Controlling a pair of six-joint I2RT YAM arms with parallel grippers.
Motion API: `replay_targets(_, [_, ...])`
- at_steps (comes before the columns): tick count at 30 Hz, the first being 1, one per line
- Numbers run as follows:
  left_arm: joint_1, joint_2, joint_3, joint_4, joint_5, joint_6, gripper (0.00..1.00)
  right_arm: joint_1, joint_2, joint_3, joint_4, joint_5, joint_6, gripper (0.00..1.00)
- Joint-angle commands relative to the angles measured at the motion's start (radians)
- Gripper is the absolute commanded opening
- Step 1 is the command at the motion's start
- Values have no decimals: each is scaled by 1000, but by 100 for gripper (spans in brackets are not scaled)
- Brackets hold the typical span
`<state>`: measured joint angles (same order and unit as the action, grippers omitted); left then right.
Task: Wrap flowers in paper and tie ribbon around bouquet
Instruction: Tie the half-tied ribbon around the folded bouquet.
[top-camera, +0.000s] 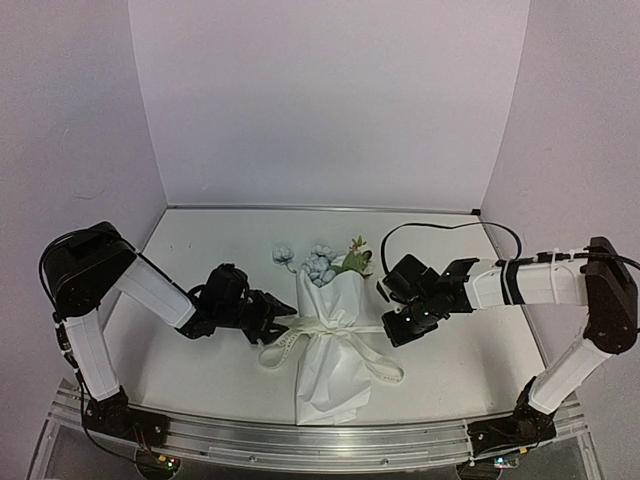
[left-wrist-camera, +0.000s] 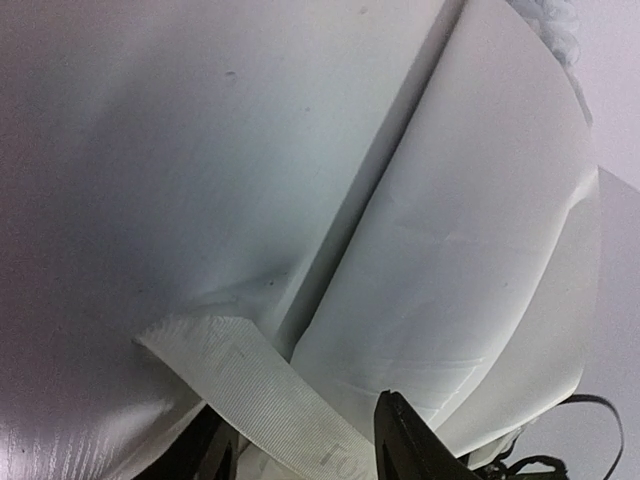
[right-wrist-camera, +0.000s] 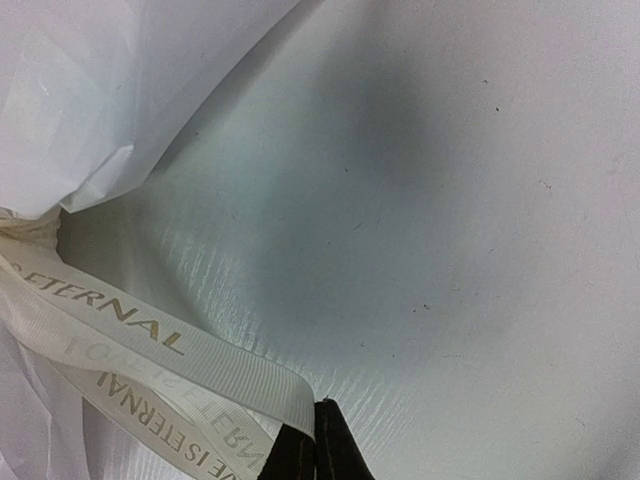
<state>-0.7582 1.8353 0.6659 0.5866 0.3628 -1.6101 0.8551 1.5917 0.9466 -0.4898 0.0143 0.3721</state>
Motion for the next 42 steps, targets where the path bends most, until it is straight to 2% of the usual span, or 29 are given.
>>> replay_targets(1, [3, 26, 27, 80, -31, -66, 42, -1, -39, -7, 2, 20, 11, 0])
replay_targets(5, [3, 34, 18, 107, -48, -82, 33, -1, -46, -12, 2, 25, 11, 0])
replay_targets(14, [5, 48, -5, 212, -81, -98, 4, -2, -56, -17, 2, 29, 7, 0])
replay_targets(16, [7, 40, -11, 223, -88, -87, 0, -2, -58, -18, 1, 33, 6, 0])
replay_targets(26, [18, -83, -46, 4, -159, 36, 0, -2, -79, -51, -6, 116, 34, 0])
replay_targets(42, [86, -150, -90, -72, -140, 121, 0, -3, -94, -84, -5, 169, 47, 0])
